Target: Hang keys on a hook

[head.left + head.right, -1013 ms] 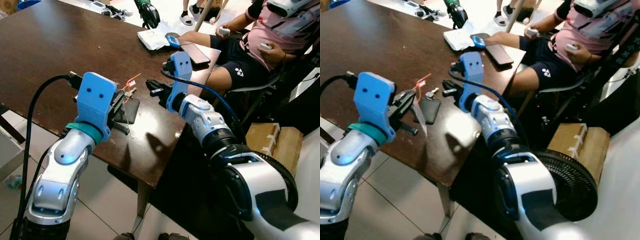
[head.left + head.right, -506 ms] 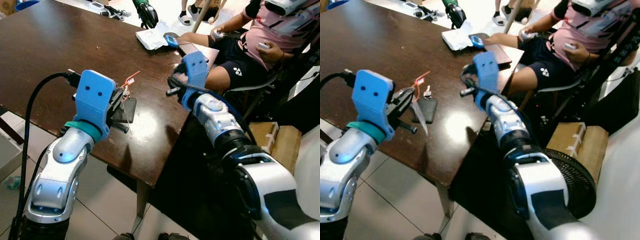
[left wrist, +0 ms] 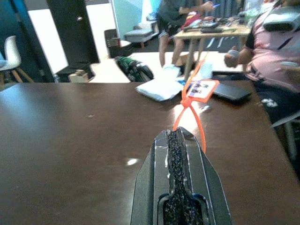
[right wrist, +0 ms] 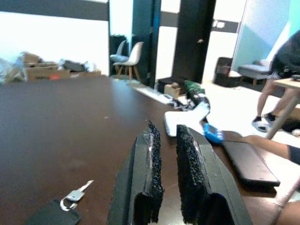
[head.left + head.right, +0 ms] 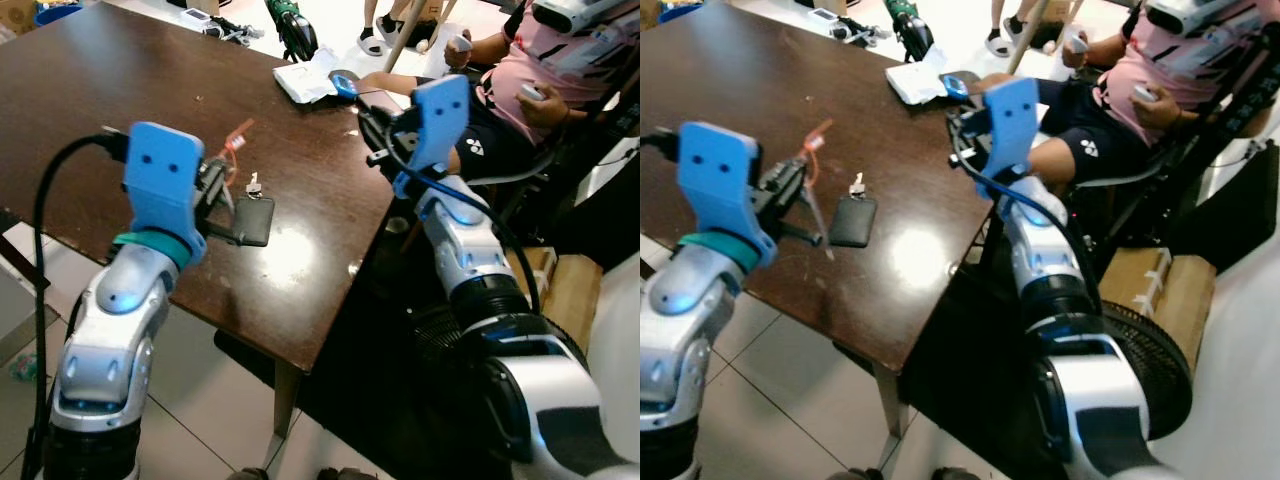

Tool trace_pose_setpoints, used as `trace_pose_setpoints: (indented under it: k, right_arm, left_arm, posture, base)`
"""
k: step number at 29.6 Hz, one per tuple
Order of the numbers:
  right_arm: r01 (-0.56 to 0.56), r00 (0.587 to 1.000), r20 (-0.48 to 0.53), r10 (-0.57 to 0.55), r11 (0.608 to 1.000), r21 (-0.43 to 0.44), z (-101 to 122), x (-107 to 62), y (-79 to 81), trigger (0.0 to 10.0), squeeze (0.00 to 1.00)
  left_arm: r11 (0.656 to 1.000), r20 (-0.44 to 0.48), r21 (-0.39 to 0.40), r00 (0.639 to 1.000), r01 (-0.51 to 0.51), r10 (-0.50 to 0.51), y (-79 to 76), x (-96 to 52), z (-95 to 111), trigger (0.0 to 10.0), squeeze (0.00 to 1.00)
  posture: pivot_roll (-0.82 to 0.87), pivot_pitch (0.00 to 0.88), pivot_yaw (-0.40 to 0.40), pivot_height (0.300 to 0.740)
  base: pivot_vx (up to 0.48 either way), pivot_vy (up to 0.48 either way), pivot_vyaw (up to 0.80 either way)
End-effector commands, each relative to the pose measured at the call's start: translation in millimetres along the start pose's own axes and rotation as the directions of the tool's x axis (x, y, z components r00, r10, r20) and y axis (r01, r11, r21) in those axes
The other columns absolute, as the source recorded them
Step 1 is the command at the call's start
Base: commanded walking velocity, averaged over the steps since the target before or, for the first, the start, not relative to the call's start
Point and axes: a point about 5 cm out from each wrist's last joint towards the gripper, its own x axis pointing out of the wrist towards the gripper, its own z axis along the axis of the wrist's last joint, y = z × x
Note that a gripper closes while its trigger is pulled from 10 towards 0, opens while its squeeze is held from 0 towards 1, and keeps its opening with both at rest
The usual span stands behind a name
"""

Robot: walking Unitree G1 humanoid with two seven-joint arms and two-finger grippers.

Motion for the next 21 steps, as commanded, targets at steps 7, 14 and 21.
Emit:
trace_pose_setpoints:
  k: [7,14,21]
  right_arm:
    - [0.044,0.986,0.163,-0.045,0.999,0.010,17,-18.3,6.4,10.0,0.00]
    - [0.034,0.984,0.175,-0.030,0.999,-0.020,14,-26.8,12.2,10.0,0.00]
    - [0.056,0.989,0.140,-0.051,0.998,-0.036,12,-39.7,3.8,10.0,0.00]
  left_arm:
    - [0.999,0.004,0.009,0.999,-0.034,0.034,6.4,2.1,-5,10.0,0.00]
    - [0.996,0.052,0.055,0.996,-0.074,0.072,12.8,4.0,0,10.0,0.00]
    - [0.997,0.061,0.070,0.997,-0.044,0.040,9.0,7.2,1,10.0,0.00]
  posture:
    - [0.10,0.000,0.039,0.740]
    - [0.09,0.000,0.024,0.740]
    - [0.07,0.000,0.050,0.740]
  base:
    - [0.000,0.000,0.00]
    - [0.000,0.000,0.00]
    - [0.000,0.000,0.00]
